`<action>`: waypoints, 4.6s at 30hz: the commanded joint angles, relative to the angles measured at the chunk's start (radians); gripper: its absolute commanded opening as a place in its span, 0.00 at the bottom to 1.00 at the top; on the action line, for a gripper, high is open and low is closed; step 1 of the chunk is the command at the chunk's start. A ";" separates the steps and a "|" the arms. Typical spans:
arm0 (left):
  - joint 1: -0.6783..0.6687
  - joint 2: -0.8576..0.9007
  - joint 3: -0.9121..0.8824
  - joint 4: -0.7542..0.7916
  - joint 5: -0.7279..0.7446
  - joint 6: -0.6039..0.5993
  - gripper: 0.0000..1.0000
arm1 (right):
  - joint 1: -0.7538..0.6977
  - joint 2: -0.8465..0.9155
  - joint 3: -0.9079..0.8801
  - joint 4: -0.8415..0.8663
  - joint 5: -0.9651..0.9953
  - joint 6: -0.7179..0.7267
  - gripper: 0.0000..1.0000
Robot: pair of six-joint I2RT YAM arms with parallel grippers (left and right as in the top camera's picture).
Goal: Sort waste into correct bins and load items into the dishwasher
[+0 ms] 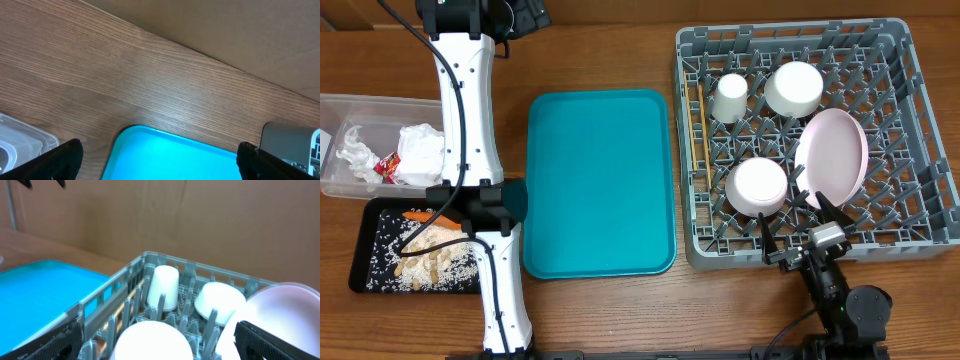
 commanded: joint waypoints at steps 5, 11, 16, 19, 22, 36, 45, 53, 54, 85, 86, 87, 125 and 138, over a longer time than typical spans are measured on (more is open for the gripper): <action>-0.004 -0.007 0.005 0.000 -0.010 0.018 1.00 | 0.004 -0.011 -0.011 -0.010 0.095 0.010 1.00; -0.004 -0.007 0.005 0.000 -0.010 0.018 1.00 | 0.004 -0.011 -0.011 -0.010 0.095 0.010 1.00; -0.004 -0.007 0.005 0.000 -0.010 0.018 1.00 | 0.004 -0.011 -0.011 -0.010 0.095 0.010 1.00; -0.004 -0.007 0.005 0.000 -0.010 0.018 1.00 | 0.004 -0.011 -0.011 -0.010 0.095 0.010 1.00; -0.004 -0.007 0.005 0.000 -0.010 0.018 1.00 | 0.004 -0.011 -0.011 -0.010 0.095 0.010 1.00; -0.004 -0.007 0.005 -0.026 -0.032 0.052 1.00 | 0.004 -0.011 -0.011 -0.010 0.095 0.010 1.00; -0.018 -0.007 0.005 -0.059 -0.027 0.051 1.00 | 0.004 -0.011 -0.011 -0.010 0.095 0.010 1.00; -0.027 -0.168 0.003 -0.070 0.022 0.051 1.00 | 0.004 -0.011 -0.011 -0.010 0.095 0.010 1.00; -0.028 -0.197 0.003 -0.070 0.028 0.051 1.00 | 0.004 -0.011 -0.011 -0.010 0.095 0.010 1.00; -0.031 -1.599 -2.300 1.012 -0.032 0.051 1.00 | 0.004 -0.011 -0.011 -0.010 0.095 0.010 1.00; -0.031 -1.622 -2.353 1.055 -0.032 0.051 1.00 | 0.004 -0.011 -0.011 -0.010 0.095 0.010 1.00; -0.031 -1.651 -2.416 1.106 -0.031 0.051 1.00 | 0.004 -0.011 -0.011 -0.010 0.095 0.010 1.00; -0.029 -2.393 -2.996 1.362 -0.036 0.274 1.00 | 0.004 -0.011 -0.011 -0.010 0.095 0.010 1.00; -0.016 -2.488 -2.996 1.362 -0.035 0.344 1.00 | 0.004 -0.011 -0.011 -0.010 0.095 0.010 1.00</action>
